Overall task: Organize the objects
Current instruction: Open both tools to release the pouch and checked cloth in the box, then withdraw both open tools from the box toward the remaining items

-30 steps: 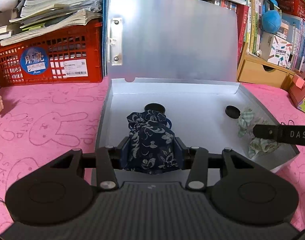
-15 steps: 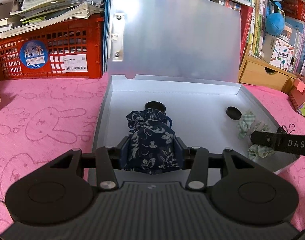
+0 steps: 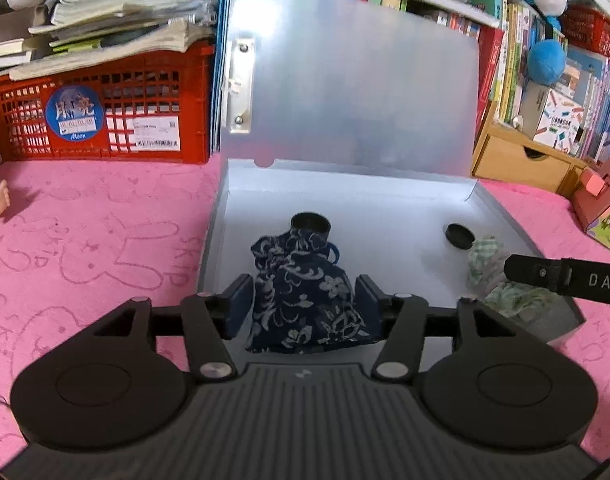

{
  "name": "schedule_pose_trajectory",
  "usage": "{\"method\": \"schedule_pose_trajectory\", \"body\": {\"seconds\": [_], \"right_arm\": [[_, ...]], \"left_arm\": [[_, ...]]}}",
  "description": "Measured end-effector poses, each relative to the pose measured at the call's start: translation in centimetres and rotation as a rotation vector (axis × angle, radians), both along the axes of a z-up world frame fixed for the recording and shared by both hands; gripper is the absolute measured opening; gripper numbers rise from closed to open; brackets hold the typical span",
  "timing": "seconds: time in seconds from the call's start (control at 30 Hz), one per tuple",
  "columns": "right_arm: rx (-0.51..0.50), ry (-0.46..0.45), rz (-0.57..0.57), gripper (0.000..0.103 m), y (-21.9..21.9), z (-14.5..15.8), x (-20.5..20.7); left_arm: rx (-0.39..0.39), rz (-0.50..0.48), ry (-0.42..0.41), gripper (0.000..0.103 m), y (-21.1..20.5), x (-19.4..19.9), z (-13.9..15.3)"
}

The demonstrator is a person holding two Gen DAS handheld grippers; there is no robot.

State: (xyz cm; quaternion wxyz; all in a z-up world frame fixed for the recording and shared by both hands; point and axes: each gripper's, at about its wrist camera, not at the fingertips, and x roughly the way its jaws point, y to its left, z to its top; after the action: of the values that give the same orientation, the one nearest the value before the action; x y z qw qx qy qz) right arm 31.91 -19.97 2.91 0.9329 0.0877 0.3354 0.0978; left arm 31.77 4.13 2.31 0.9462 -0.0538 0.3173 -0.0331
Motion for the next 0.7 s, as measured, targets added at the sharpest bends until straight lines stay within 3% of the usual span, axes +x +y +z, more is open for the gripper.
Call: {"method": "schedule_pose_trajectory", "body": {"seconds": [0.17, 0.7], "right_arm": [[-0.012, -0.046, 0.014, 0.068, -0.1, 1.7, -1.7], [-0.001, -0.129, 0.129, 0.075, -1.4, 4.1, -11.6]], "left_arm": [[-0.008, -0.018, -0.033, 0.074, 0.0, -1.5, 1.7], [0.004, -0.143, -0.121, 0.075, -1.0, -11.9, 4.6]]}}
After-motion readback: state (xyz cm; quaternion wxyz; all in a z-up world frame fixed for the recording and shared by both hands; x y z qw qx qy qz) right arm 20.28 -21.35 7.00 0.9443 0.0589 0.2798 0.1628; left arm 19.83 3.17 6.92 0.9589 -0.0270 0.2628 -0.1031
